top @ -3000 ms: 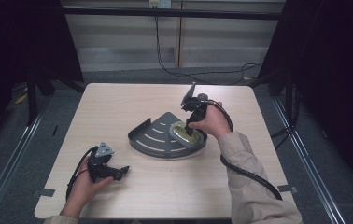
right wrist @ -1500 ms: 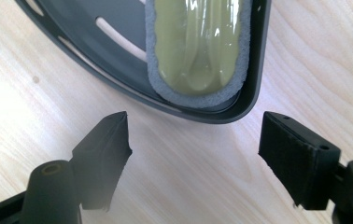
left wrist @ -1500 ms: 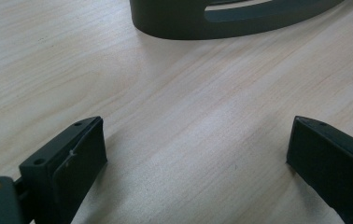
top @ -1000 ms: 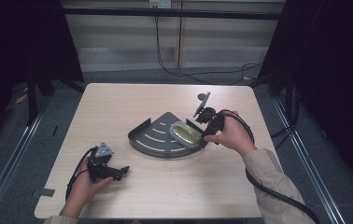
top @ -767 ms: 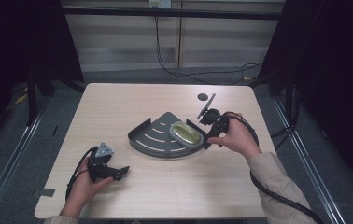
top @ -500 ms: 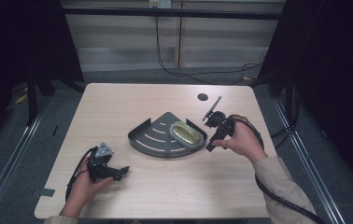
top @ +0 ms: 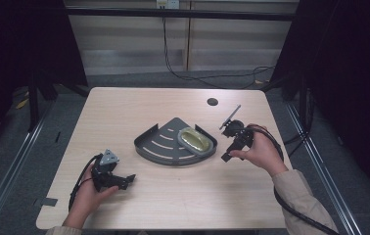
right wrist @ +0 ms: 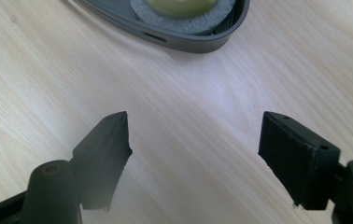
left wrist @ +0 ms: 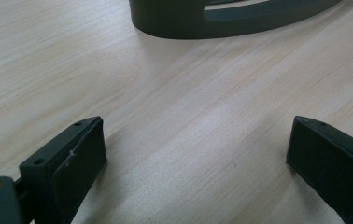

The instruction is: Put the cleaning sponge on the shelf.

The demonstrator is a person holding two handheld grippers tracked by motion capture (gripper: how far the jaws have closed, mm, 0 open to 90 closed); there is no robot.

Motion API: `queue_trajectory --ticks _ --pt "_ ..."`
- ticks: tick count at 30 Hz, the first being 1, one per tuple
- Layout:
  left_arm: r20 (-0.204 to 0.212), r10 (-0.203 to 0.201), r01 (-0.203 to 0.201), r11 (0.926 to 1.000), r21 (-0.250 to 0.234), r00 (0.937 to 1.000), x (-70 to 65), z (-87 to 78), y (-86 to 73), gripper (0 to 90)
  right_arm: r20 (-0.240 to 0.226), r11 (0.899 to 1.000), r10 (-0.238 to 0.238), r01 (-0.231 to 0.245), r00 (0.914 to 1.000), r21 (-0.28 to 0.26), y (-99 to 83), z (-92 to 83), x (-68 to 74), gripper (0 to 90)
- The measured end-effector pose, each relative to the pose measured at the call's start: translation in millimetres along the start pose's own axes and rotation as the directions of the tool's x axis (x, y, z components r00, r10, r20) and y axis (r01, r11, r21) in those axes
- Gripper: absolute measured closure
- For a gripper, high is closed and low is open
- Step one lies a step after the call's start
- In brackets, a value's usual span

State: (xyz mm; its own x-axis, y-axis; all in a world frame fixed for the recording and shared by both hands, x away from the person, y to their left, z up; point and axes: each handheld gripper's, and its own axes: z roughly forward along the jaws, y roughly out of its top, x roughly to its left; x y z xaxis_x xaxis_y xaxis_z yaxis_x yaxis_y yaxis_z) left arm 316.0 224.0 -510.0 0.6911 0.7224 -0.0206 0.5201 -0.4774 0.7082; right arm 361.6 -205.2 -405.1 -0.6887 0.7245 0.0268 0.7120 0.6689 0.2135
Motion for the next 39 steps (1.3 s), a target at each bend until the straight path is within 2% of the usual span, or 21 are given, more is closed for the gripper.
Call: queue_trajectory --ticks 10,12,27,31,35,39 --pt "0.000 -0.001 0.001 1.0000 0.000 1.0000 0.0 0.0 0.0 4.2 0.012 1.000 -0.018 0.018 0.9998 0.000 -9.0 6.8 3.4 24.5" --pt "0.000 0.000 0.000 1.0000 0.000 1.0000 0.0 0.0 0.0 4.2 0.003 1.000 -0.011 0.011 0.9999 -0.006 -11.3 7.3 3.7 24.5" --pt "0.000 0.003 -0.003 1.0000 0.002 1.0000 0.1 -0.4 -0.2 4.2 0.022 1.000 -0.007 0.007 0.9997 -0.009 -33.2 17.5 1.4 24.9" --pt "-0.001 0.003 -0.003 1.0000 0.003 1.0000 0.0 -0.6 -0.2 4.2 0.016 1.000 0.001 -0.001 0.9999 -0.018 -39.5 20.0 0.2 25.1" --pt "-0.001 0.003 -0.003 1.0000 0.003 1.0000 0.0 -0.7 -0.2 4.2 0.028 1.000 0.012 -0.011 0.9995 -0.016 -45.4 21.9 1.4 25.3" --pt "-0.001 0.003 -0.003 1.0000 0.004 1.0000 0.0 -0.7 -0.2 4.2 0.036 1.000 -0.001 0.001 0.9993 -0.015 -49.5 23.5 3.3 25.6"
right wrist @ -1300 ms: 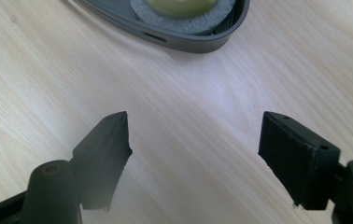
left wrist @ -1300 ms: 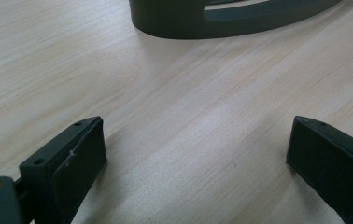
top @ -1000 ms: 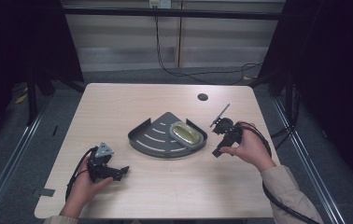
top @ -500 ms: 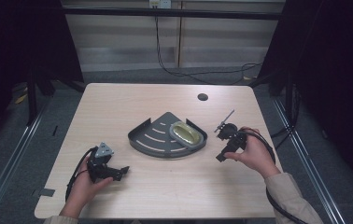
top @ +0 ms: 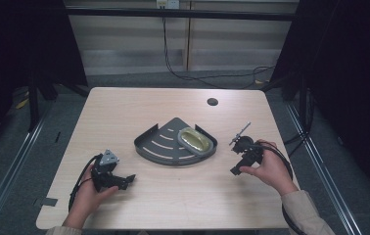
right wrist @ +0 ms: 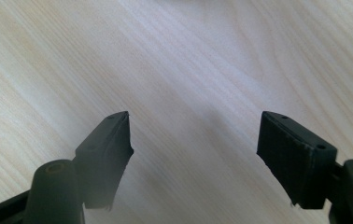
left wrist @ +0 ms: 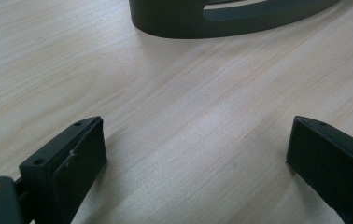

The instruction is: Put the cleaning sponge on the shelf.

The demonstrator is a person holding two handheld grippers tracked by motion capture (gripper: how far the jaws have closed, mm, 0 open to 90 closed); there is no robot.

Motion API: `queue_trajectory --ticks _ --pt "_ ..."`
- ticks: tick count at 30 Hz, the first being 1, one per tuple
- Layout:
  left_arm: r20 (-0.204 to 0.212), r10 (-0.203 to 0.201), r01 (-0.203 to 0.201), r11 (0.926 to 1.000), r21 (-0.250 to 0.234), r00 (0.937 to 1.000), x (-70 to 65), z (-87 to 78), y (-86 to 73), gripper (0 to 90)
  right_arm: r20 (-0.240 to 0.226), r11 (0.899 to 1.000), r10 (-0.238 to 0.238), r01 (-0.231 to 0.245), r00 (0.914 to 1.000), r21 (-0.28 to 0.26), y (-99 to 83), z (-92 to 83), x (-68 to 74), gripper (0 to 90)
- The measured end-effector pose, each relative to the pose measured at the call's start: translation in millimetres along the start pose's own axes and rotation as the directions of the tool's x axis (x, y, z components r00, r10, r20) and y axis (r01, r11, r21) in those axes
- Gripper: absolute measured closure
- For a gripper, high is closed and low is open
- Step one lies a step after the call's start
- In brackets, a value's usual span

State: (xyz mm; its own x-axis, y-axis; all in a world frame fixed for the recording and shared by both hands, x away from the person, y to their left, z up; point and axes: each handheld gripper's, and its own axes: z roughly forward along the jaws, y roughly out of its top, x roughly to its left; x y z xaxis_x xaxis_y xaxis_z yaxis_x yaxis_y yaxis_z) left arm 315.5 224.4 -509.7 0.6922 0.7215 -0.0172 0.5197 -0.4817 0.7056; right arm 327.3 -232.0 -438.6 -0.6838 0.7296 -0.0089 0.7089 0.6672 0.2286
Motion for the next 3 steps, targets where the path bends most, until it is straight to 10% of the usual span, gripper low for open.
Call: queue_trajectory --ticks 3 --pt "0.000 -0.001 0.001 1.0000 -0.001 1.0000 0.0 0.0 0.0 4.2 -0.008 1.000 0.003 -0.003 1.0000 -0.010 -2.3 0.2 -0.5 26.4"
